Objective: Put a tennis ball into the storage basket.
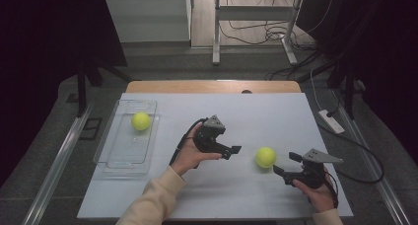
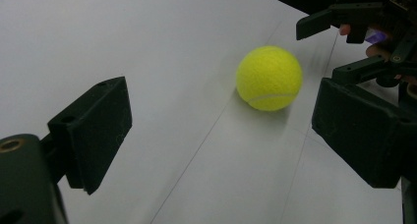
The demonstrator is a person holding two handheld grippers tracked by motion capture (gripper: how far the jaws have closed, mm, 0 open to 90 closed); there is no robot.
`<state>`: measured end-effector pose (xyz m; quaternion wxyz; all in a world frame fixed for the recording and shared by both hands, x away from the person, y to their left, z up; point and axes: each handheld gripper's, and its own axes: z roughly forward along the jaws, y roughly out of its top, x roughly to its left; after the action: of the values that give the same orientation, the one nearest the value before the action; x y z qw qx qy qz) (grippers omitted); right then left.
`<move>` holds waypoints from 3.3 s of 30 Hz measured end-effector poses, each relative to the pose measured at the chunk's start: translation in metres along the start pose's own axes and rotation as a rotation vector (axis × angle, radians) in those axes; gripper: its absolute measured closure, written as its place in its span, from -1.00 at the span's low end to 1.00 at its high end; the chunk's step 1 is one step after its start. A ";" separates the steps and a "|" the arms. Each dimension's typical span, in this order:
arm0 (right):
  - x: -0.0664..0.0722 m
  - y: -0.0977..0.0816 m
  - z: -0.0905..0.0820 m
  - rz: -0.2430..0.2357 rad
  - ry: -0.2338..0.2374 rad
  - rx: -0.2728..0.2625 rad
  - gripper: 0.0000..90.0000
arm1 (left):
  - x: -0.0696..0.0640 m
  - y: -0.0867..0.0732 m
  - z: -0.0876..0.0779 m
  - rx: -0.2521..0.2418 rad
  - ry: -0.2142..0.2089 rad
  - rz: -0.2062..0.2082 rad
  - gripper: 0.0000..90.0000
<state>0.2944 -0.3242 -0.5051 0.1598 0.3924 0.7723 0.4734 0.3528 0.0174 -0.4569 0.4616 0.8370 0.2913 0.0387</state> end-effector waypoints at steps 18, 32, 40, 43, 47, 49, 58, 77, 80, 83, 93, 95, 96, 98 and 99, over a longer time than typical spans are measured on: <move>0.001 0.000 0.000 -0.002 0.000 0.003 -0.74 | -0.007 0.007 0.017 0.026 -0.019 0.011 -0.80; 0.003 -0.001 0.002 -0.018 0.005 0.015 -0.74 | -0.013 0.012 0.037 0.052 -0.036 0.015 -0.79; 0.004 -0.001 0.003 -0.018 0.006 0.017 -0.74 | -0.015 0.015 0.047 0.072 -0.050 0.003 -0.80; 0.004 -0.001 0.003 -0.021 0.010 0.018 -0.74 | -0.014 0.016 0.050 0.077 -0.054 -0.004 -0.80; 0.005 -0.001 0.003 -0.023 0.010 0.020 -0.74 | -0.014 0.017 0.054 0.082 -0.056 -0.008 -0.80; 0.005 -0.001 0.003 -0.022 0.012 0.019 -0.74 | -0.014 0.018 0.056 0.085 -0.057 -0.011 -0.80; 0.005 0.000 0.003 -0.025 0.011 0.022 -0.74 | -0.015 0.020 0.067 0.111 -0.066 -0.012 -0.80; 0.009 0.000 0.005 -0.050 0.019 0.032 -0.76 | -0.020 0.027 0.095 0.162 -0.098 -0.015 -0.82; 0.009 0.000 0.006 -0.052 0.019 0.032 -0.76 | -0.021 0.028 0.098 0.164 -0.103 -0.012 -0.82; 0.009 0.000 0.006 -0.052 0.020 0.034 -0.76 | -0.024 0.029 0.103 0.166 -0.109 -0.018 -0.82; 0.009 -0.001 0.007 -0.064 0.014 0.050 -0.76 | -0.029 0.031 0.117 0.192 -0.112 -0.012 -0.82; 0.010 -0.001 0.007 -0.064 0.016 0.051 -0.76 | -0.029 0.032 0.119 0.197 -0.114 -0.006 -0.82; 0.009 -0.001 0.007 -0.064 0.016 0.051 -0.76 | -0.030 0.032 0.121 0.198 -0.115 -0.009 -0.82; 0.009 -0.001 0.007 -0.063 0.016 0.051 -0.76 | -0.032 0.034 0.123 0.204 -0.120 0.000 -0.82; 0.009 -0.001 0.007 -0.060 0.017 0.051 -0.76 | -0.032 0.034 0.124 0.205 -0.122 0.000 -0.82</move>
<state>0.2922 -0.3133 -0.5085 0.1572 0.3688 0.7970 0.4518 0.3824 -0.1060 -0.4940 0.3905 0.8806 0.2650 -0.0420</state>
